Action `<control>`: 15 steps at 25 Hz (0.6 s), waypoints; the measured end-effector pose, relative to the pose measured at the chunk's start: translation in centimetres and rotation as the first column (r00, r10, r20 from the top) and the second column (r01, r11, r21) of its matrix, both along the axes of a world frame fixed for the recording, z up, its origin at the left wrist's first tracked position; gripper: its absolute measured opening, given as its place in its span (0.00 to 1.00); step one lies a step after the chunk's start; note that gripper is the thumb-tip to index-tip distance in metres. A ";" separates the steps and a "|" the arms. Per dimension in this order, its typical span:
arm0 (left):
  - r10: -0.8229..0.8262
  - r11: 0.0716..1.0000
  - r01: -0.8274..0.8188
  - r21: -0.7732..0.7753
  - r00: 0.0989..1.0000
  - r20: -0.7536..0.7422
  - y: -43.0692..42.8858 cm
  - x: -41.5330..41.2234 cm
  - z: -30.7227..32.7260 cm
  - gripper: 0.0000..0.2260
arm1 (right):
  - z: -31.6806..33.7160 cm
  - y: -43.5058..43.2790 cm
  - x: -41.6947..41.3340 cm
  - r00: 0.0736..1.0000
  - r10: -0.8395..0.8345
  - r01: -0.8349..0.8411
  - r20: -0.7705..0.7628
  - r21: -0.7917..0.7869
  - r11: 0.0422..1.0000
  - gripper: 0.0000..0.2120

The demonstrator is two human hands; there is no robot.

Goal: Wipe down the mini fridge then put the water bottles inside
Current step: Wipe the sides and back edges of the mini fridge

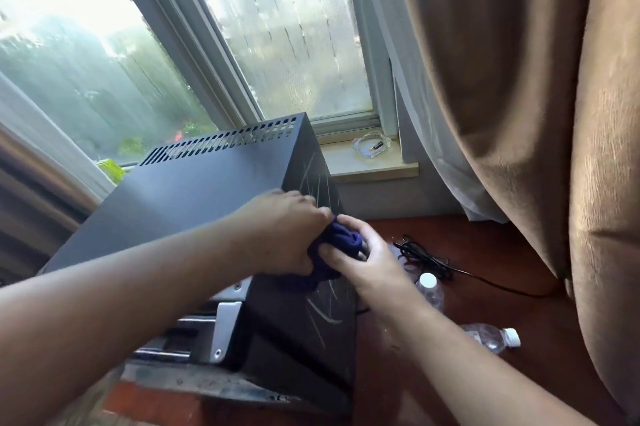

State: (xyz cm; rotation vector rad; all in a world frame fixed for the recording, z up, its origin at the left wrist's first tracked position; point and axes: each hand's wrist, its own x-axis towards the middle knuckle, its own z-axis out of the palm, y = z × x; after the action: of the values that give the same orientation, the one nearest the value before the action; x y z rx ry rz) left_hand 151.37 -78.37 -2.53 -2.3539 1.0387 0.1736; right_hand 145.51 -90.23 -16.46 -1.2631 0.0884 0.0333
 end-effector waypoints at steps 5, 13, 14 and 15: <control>-0.027 0.998 0.026 0.056 1.000 0.011 -2.8 7.1 2.7 0.21 | 1.0 -0.9 6.4 0.976 -0.216 0.215 -0.013 -0.071 0.974 0.30; -0.033 0.999 0.033 0.004 0.999 0.018 -5.9 17.1 4.2 0.16 | 2.6 -1.1 15.8 0.914 -0.400 0.405 0.074 -0.079 0.911 0.18; -0.042 0.999 0.043 -0.026 0.999 0.024 -6.1 18.1 4.4 0.17 | 3.1 -1.5 16.9 0.906 -0.409 0.417 0.109 -0.074 0.906 0.17; -0.049 0.997 0.051 -0.060 0.998 0.031 -6.3 19.0 4.4 0.18 | 3.5 -1.9 17.8 0.902 -0.411 0.421 0.132 -0.058 0.905 0.21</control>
State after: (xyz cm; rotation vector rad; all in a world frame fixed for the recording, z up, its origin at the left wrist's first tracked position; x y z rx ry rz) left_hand 170.35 -84.65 1.92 -2.3748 1.1014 0.0890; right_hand 163.26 -92.15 -12.96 -1.3069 0.2605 -0.4189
